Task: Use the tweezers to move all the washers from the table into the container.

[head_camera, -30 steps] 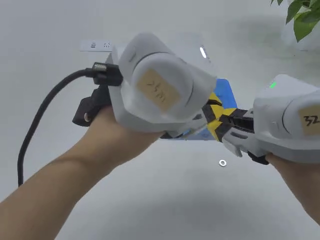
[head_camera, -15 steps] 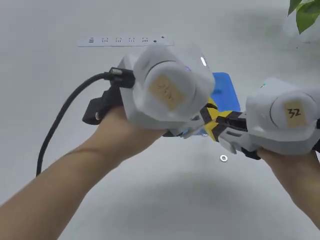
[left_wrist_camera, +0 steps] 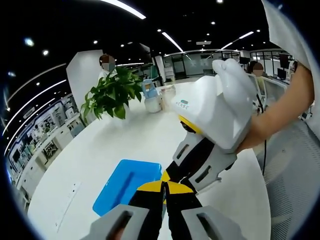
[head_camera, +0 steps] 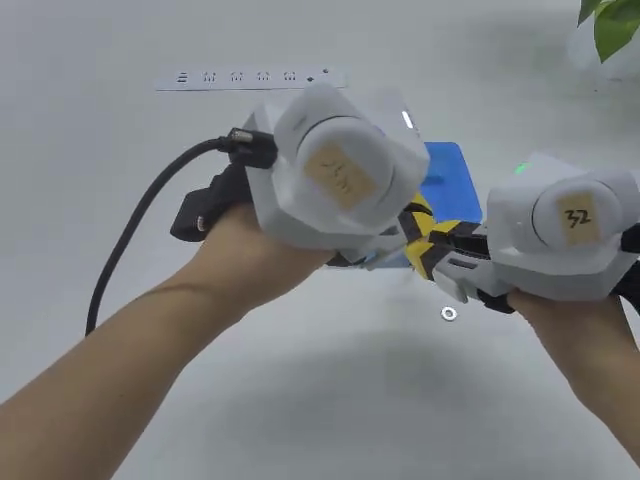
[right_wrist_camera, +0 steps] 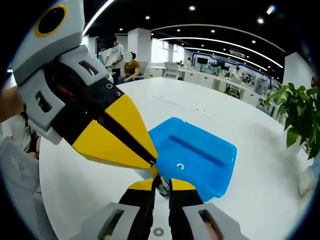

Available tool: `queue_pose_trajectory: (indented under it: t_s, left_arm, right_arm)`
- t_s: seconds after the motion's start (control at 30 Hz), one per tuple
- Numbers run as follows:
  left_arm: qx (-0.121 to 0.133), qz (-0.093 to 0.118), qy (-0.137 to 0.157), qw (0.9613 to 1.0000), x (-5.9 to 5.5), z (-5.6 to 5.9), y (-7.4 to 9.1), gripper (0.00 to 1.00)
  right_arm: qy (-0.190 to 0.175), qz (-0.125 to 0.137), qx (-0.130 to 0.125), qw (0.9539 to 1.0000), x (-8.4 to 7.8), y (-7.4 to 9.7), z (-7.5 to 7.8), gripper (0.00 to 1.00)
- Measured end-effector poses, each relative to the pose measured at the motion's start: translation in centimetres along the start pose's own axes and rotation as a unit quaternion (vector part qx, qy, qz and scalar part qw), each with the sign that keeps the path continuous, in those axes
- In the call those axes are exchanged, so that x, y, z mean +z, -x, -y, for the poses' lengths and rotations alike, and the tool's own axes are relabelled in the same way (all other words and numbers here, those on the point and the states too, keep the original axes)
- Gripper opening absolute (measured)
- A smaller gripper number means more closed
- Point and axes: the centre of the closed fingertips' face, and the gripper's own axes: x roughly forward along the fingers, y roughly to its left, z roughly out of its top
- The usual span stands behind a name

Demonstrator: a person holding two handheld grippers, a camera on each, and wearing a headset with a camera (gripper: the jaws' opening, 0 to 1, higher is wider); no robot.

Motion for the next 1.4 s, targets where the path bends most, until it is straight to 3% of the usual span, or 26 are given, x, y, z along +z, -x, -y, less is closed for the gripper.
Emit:
queue_pose_trajectory:
  t_s: [0.77,1.23,1.4]
  left_arm:
    - [-0.011,0.0,-0.003,0.9999,0.1,-0.2,-0.4,0.0]
    - [-0.013,0.001,-0.004,0.9999,0.2,0.1,0.0,0.0]
    - [-0.013,0.005,-0.008,0.9999,0.9,0.5,0.5,0.0]
  right_arm:
    - [-0.006,-0.001,0.0,1.0,-0.1,0.0,0.4,0.06]
    - [0.036,-0.018,-0.011,0.9991,-0.2,0.4,0.1,0.03]
    - [0.049,-0.018,-0.015,0.9985,0.1,1.1,-0.1,0.03]
